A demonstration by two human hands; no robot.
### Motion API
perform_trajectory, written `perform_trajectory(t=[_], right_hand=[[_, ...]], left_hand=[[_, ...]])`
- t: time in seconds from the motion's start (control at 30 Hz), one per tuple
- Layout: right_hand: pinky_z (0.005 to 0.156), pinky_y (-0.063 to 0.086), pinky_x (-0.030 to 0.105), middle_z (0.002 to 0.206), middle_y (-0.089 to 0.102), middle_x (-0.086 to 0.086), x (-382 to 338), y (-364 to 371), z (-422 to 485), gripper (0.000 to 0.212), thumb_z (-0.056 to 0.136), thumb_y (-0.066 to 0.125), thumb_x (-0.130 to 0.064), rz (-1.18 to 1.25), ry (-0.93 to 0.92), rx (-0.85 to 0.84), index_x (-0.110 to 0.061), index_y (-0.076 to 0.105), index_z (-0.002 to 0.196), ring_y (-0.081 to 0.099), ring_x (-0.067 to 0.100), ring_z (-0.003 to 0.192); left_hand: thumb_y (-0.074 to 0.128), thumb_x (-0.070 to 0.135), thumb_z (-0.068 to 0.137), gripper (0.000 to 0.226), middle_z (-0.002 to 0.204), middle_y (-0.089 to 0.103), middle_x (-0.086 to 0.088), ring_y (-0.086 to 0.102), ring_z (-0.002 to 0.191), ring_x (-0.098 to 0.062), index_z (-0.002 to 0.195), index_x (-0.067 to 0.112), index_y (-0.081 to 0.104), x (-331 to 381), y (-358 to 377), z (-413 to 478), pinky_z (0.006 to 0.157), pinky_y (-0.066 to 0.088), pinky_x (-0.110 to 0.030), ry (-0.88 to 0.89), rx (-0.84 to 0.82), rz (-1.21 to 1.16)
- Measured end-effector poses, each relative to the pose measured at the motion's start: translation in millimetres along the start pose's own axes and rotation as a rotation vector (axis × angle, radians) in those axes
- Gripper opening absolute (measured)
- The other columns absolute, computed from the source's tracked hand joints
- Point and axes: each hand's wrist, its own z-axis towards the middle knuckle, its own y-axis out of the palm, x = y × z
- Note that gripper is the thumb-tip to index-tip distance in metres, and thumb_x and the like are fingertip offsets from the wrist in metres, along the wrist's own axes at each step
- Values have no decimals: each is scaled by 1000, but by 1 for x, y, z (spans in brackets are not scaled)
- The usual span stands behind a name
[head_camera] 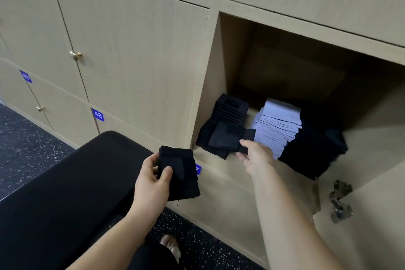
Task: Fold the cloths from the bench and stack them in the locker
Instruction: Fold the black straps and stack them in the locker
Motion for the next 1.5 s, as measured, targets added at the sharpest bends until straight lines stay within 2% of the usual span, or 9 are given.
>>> perform_trajectory(t=[0.17,0.33,0.47,0.57,0.77,1.17,1.27,1.4,1.5], right_hand=[[83,53,34,103,59,14,-3,33,27,31,84,66,8,37,-60,36,4,57,114,60,29,95],[80,52,31,130,53,18,4,51,49,41,85,66,7,21,-109,48,3,52,123,55,25,97],[76,51,30,118,50,10,13,58,59,20,85,66,8,-14,-138,56,-4,50,89,54,26,97],[77,53,34,109,51,5,21,57,70,27,85,69,2,-139,-223,79,-11,47,76,60,26,87],[78,41,28,119,64,3,23,48,78,39,85,72,-25,-706,-380,156,-11,61,119,61,26,107],[71,48,33,98,66,-1,23,39,55,45,81,73,-38,-884,-511,268,-18,53,115,64,23,91],[69,47,32,80,58,-12,21,32,19,36,82,70,-32,-831,-589,98,-21,57,113,62,15,82],[83,49,21,99,65,-11,30,19,-42,36,81,73,-34,-744,-513,-446,-30,61,114,61,2,93],[76,48,13,96,69,-13,39,11,-73,26,82,74,-25,-746,-484,-655,-30,65,107,63,-6,87]], left_hand=[[56,13,97,37,108,66,0,66,100,-15,128,32,51,-8,2,19,87,56,-37,28,-18,28],[57,12,96,38,107,66,-2,66,98,-14,130,30,52,-17,1,33,83,56,-33,43,-30,37],[58,12,96,39,106,67,-2,67,98,-15,129,32,53,-24,2,40,82,57,-34,35,-40,29],[58,11,96,39,106,67,-2,67,98,-15,128,32,54,-28,3,44,85,57,-39,33,-42,29],[58,11,96,38,104,68,-4,69,94,-14,129,31,54,-33,5,45,74,56,-27,22,-52,4],[58,9,96,36,104,70,-7,70,92,-14,126,29,56,-20,4,33,73,57,-26,30,-66,-66],[59,10,95,35,104,70,-5,70,94,-15,125,29,56,-10,1,23,79,58,-32,42,-78,-80],[61,13,94,28,104,70,-10,71,93,-23,115,30,53,-2,-6,6,83,59,-46,31,-99,-101],[62,13,94,26,102,71,-12,72,90,-25,116,26,54,3,-11,-8,81,59,-48,16,-134,-97]])
